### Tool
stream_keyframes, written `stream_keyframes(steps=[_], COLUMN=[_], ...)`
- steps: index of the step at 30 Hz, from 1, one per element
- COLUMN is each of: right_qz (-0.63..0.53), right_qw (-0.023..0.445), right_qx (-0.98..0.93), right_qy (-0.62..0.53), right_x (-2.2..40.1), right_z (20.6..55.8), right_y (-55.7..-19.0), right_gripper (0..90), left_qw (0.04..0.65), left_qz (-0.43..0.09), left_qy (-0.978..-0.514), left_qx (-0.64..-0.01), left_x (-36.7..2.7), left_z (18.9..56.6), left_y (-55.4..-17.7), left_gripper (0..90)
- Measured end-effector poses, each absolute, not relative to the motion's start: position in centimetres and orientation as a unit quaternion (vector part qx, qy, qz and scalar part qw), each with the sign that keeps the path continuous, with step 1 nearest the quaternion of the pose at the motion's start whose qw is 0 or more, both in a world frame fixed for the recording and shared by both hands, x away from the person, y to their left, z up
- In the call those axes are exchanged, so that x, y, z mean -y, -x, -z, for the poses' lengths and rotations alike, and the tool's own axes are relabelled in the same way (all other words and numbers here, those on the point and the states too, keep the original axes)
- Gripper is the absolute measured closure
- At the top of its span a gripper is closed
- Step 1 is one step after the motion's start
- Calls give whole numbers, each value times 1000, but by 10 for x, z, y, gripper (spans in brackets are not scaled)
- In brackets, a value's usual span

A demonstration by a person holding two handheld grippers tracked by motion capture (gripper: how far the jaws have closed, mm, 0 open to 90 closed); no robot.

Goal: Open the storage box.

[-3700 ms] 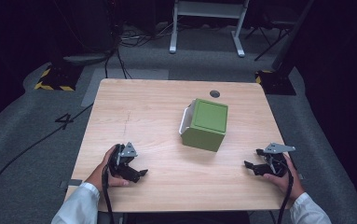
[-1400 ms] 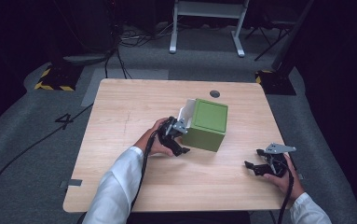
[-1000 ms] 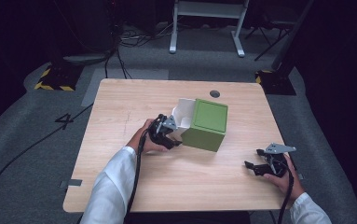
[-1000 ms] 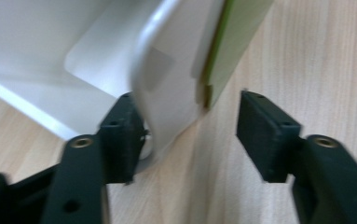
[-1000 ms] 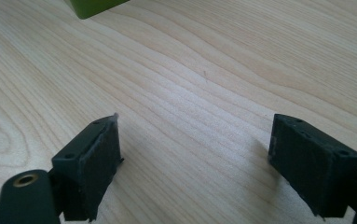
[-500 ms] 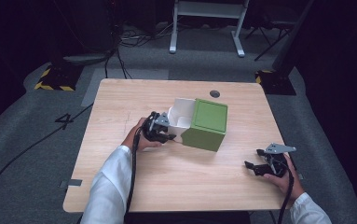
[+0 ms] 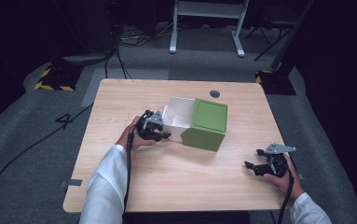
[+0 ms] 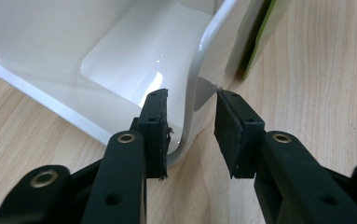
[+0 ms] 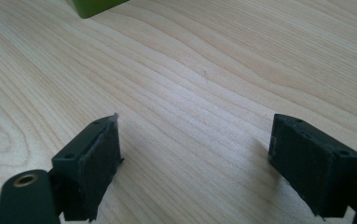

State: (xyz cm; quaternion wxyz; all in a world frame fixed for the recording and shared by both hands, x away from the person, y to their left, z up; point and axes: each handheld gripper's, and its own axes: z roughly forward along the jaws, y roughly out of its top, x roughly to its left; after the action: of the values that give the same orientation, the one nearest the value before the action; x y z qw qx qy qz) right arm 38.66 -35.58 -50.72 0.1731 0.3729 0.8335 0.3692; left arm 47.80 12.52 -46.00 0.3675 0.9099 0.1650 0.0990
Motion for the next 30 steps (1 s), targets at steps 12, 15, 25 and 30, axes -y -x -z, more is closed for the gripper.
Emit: stream_keyframes(steps=[12,15,25,30], right_qz=[-369,-369,-369,-369], right_qw=[173,173,173,173], right_qx=[-834,-834,-833,-834], right_qy=[-373,-373,-373,-373], right_x=[356,356,356,356], right_z=[507,507,507,507], right_y=[-387,-387,-387,-387], right_gripper=[166,166,165,166], left_qw=[363,363,374,389], left_qz=[-101,-103,-107,-118], left_qy=[-910,-909,-900,-892], left_qx=[-174,-179,-196,-198], left_x=[-138,-142,-148,-153], left_z=[459,459,458,450], left_y=[-480,-480,-479,-476], left_gripper=[637,630,601,514])
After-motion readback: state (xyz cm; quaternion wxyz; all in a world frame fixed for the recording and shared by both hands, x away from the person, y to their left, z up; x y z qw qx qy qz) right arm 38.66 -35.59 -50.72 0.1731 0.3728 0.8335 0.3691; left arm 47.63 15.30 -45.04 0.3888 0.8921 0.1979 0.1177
